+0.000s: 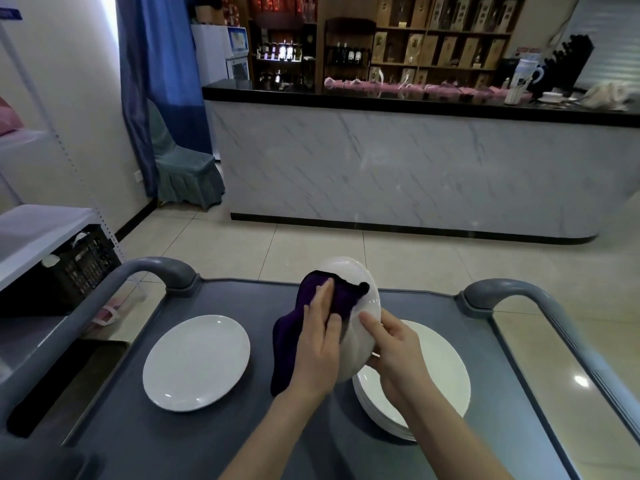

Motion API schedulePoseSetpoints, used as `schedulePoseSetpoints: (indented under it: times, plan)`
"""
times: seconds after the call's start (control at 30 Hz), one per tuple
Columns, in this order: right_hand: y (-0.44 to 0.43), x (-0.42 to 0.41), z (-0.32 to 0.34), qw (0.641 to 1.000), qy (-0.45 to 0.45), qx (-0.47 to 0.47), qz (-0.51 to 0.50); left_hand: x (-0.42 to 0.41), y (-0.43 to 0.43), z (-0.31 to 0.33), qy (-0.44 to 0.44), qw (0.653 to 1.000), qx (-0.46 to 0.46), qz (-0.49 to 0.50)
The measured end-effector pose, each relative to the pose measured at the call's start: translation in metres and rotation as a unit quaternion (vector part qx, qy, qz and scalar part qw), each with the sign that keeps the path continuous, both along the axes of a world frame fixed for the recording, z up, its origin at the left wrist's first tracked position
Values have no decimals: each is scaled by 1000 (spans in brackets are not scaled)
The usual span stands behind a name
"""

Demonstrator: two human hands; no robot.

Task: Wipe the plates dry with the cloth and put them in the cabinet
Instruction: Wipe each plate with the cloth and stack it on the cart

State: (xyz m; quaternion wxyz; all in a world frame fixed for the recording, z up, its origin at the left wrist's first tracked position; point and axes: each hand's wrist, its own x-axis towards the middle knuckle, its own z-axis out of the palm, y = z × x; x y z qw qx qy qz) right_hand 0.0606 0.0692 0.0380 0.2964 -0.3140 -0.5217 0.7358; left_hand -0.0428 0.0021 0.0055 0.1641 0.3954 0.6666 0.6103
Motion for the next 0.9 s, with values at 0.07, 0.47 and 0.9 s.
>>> schedulePoseSetpoints:
  times: [0.07, 0.47, 0.9]
  plan:
    - [3, 2, 5, 999, 17, -34, -15, -1, -4, -10, 143, 987, -60, -34]
    - [9, 17, 7, 998, 39, -46, -16, -9, -2, -9, 287, 941, -158, -80]
    - [27, 16, 16, 994, 59, -58, -68, 1, -21, -34, 225, 964, -131, -56]
